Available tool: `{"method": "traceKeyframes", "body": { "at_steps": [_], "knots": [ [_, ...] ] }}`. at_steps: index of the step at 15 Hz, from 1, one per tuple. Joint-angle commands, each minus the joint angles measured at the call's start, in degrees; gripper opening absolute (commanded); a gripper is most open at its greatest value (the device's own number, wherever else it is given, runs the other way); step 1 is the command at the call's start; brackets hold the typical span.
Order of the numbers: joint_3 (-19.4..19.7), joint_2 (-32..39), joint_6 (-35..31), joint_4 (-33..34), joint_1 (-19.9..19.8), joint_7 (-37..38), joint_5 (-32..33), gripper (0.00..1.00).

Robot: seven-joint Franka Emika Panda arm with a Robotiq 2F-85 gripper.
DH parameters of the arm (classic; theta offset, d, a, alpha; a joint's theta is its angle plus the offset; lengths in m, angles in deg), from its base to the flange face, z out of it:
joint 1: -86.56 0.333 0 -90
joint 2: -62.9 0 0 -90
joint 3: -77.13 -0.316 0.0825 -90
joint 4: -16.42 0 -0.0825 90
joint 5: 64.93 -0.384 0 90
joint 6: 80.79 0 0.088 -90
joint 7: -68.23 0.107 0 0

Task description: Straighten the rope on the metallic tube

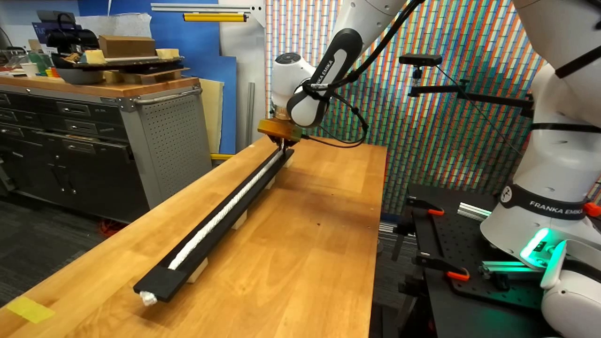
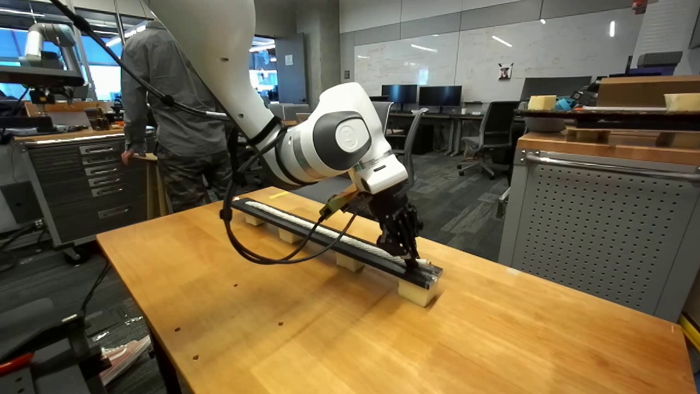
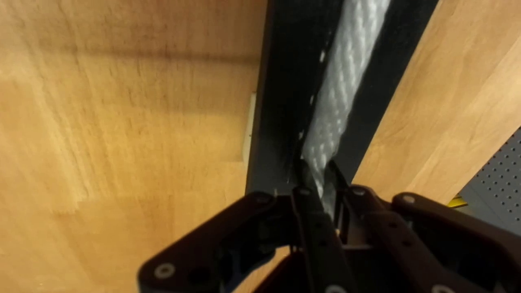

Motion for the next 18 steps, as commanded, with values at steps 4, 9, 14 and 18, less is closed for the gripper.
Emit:
{"method": "traceKeyframes", "body": {
  "at_steps": [4,9,14,18],
  "knots": [
    [-0.4,2.4,2.32,3.44,-0.91,-1.48,-3.42,0.03],
    [-0.21,0.96,2.21,2.77,-0.81,-2.03,-3.38,0.29],
    [0.01,-0.04,2.01,2.27,-0.77,-2.45,-3.19,0.68],
    [0.14,-0.93,1.83,1.81,-0.98,-3.03,-3.18,0.85]
  ]
}}
